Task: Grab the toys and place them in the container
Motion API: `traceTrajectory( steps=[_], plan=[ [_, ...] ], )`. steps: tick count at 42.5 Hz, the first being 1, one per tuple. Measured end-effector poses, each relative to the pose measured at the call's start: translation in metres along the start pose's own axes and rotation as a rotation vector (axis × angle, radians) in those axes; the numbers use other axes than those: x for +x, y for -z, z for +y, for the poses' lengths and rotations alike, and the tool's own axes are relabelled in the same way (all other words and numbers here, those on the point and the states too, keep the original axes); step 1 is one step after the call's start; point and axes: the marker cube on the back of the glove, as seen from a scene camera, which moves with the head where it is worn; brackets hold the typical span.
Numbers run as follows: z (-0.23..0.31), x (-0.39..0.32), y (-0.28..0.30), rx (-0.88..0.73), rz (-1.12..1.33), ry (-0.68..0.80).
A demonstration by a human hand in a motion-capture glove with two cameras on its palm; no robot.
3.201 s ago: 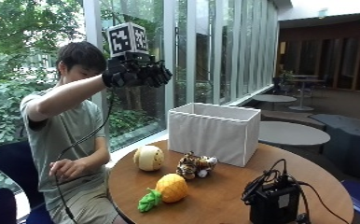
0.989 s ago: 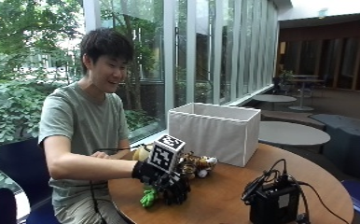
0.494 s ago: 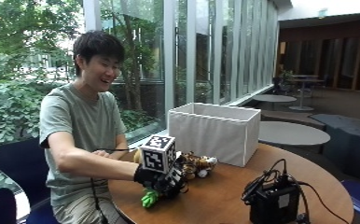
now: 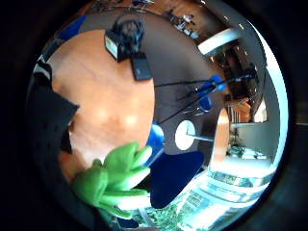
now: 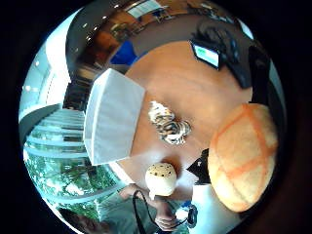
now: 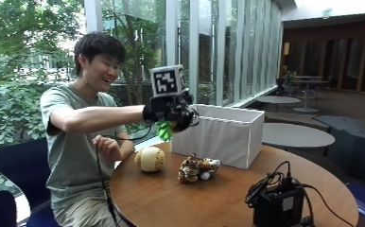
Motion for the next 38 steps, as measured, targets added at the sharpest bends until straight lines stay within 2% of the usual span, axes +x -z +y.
traceTrajectory(
  steps=[10,15,21,28,30,33,38],
  plan=[
    [-0.021,-0.097,0.090,0.044,-0.083,0.320],
    [-0.041,-0.183,0.114,0.074,-0.103,0.355],
    [-0.064,-0.243,0.109,0.080,0.007,0.462],
    [-0.078,-0.364,0.097,0.036,-0.054,0.502],
    [-0.084,-0.386,0.090,0.030,-0.052,0.479],
    [-0.095,-0.415,0.080,0.017,-0.052,0.366],
    [-0.093,-0.438,0.063,-0.026,-0.049,0.564]
  ],
)
